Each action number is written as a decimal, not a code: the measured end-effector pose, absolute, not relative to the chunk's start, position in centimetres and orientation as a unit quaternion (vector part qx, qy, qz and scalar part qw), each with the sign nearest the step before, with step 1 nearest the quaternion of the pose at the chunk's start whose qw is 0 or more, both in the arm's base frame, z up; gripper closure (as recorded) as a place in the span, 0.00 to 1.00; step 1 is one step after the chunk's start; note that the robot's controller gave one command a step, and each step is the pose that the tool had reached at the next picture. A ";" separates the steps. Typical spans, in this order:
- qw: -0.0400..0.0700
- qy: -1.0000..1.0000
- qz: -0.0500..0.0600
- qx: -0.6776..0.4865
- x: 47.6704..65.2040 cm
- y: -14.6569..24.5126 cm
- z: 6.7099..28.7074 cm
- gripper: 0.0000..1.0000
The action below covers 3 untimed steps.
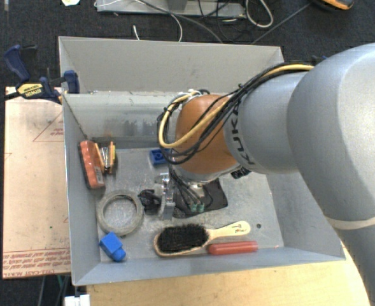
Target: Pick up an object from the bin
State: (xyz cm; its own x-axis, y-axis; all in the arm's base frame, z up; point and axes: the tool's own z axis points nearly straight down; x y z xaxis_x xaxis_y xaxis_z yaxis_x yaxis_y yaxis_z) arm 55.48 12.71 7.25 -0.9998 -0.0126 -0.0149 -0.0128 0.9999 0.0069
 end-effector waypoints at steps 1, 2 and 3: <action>0.007 1.000 0.004 -0.006 55.5 12.7 7.2 1.00; 0.012 0.999 0.005 -0.034 53.9 11.8 7.3 1.00; 0.014 0.999 0.006 -0.038 53.2 11.1 7.3 1.00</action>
Offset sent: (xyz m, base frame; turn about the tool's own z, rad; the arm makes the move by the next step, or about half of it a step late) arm -0.0247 -0.0147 -0.0025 -0.0752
